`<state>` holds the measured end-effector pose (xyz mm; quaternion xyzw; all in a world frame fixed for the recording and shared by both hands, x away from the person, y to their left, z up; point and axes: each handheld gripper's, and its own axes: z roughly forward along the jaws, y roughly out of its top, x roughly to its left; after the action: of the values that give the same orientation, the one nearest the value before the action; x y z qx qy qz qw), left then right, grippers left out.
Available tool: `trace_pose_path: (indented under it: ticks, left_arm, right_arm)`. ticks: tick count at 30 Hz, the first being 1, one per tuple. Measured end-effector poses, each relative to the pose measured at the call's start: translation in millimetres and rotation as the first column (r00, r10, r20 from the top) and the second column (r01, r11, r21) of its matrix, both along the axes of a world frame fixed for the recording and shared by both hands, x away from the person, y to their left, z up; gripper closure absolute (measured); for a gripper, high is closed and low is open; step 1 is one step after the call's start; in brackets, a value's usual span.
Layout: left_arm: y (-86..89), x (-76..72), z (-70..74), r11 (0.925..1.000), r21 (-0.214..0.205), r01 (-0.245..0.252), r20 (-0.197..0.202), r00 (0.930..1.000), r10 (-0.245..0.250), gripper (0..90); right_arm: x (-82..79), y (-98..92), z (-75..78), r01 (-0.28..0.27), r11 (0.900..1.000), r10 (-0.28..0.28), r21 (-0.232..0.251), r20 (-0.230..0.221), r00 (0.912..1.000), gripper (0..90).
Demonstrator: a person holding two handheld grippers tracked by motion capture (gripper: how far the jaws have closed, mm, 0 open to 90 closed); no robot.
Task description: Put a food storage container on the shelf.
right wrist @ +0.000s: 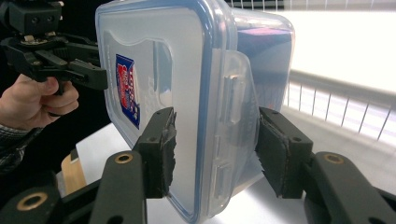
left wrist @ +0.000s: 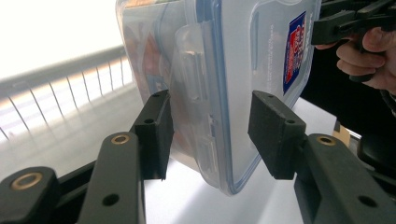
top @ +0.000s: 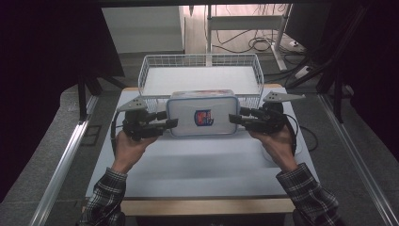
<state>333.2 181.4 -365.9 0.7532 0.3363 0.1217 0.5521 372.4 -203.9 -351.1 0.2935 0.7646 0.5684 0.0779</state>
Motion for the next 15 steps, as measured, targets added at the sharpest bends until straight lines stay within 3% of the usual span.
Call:
trace_pose_path:
  ticks: [1, 5, 15]
  left_arm:
    - [0.8, 2.4, 5.8, 1.0, -0.005, -0.006, 0.02, 0.9998, 0.006, 50.9]
    - [3.1, 7.4, 13.0, 0.9996, -0.026, -0.008, 0.034, 0.9994, 0.009, 52.4]
    - [5.3, 27.9, 20.9, 0.9989, -0.046, -0.008, 0.048, 0.9988, 0.011, 52.5]
  right_arm:
    - [4.2, 0.5, 5.2, -0.005, 0.9999, 0.005, 0.011, 0.014, 0.9999, 49.4]
    - [13.9, 0.9, 13.4, -0.006, 0.9991, 0.005, 0.042, 0.031, 0.9995, 49.2]
    - [29.9, 3.6, 25.7, 0.005, 0.9992, -0.008, 0.04, 0.063, 0.998, 49.0]
